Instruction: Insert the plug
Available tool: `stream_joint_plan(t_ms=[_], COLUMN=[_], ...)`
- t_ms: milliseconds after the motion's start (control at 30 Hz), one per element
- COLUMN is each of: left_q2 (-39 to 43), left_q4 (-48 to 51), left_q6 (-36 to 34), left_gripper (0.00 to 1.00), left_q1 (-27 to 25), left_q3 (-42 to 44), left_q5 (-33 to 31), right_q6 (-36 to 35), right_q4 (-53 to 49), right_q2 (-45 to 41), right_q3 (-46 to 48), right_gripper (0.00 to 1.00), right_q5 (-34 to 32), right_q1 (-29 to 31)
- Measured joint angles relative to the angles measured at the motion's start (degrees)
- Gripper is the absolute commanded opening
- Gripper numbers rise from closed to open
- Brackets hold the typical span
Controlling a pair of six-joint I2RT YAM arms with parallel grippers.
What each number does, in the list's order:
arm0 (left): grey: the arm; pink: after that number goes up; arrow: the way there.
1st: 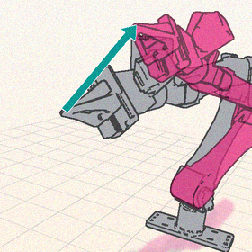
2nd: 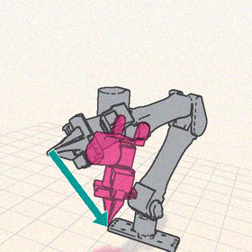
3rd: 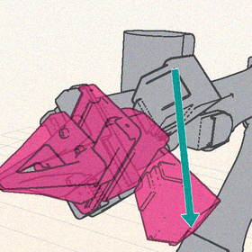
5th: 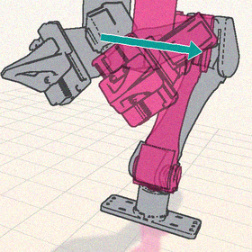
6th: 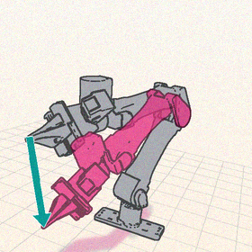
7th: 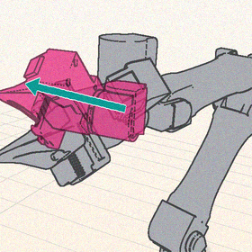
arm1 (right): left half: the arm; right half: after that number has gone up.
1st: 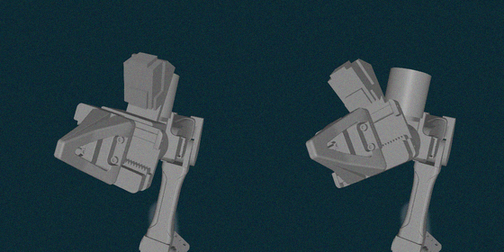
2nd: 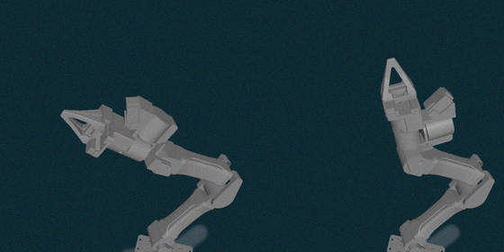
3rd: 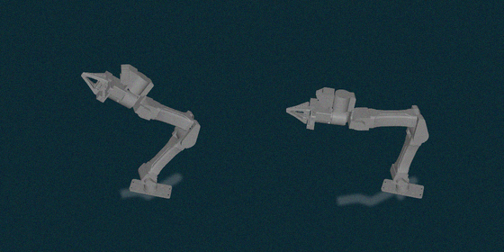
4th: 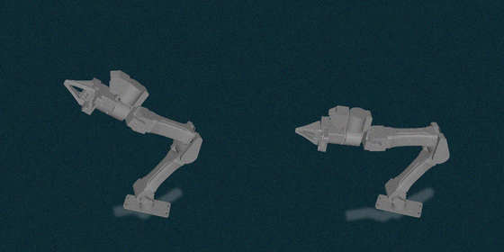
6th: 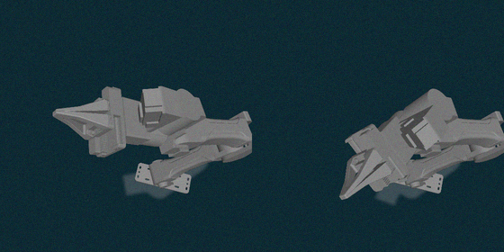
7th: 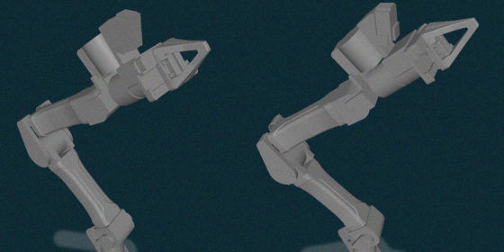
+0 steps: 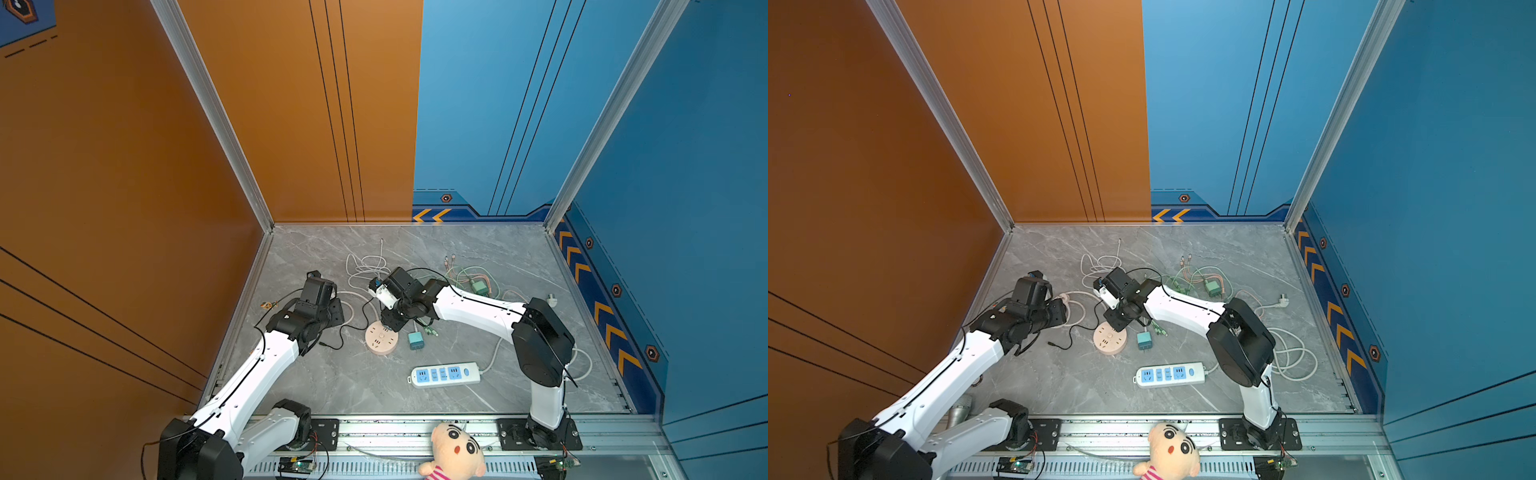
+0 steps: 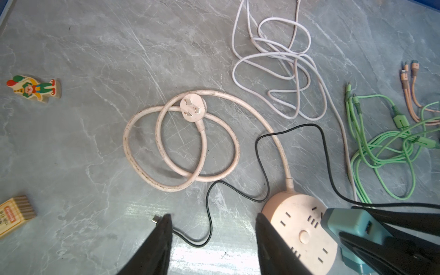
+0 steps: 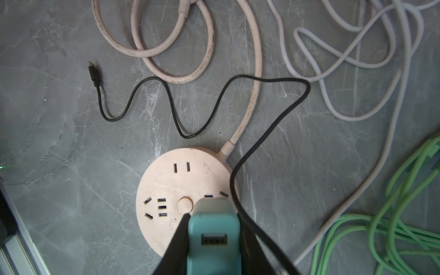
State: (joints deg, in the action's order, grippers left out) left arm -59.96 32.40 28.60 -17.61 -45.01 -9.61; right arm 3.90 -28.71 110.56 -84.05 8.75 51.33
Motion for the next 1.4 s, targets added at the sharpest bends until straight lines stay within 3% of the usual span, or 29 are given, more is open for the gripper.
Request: stream_joint_plan(t_ms=[1400], left_q2=[1.3], left_q4=[0.2], left_q6=[0.4], left_gripper=[0.55], left_q1=[1.9], left_q3=[1.0], left_q5=[0.1], right_q6=[-0.9], right_q4=[6.5], right_q2=[0.1], right_q3=[3.0], right_gripper=[0.00], right_q5=[-0.8], right_q1=[1.2])
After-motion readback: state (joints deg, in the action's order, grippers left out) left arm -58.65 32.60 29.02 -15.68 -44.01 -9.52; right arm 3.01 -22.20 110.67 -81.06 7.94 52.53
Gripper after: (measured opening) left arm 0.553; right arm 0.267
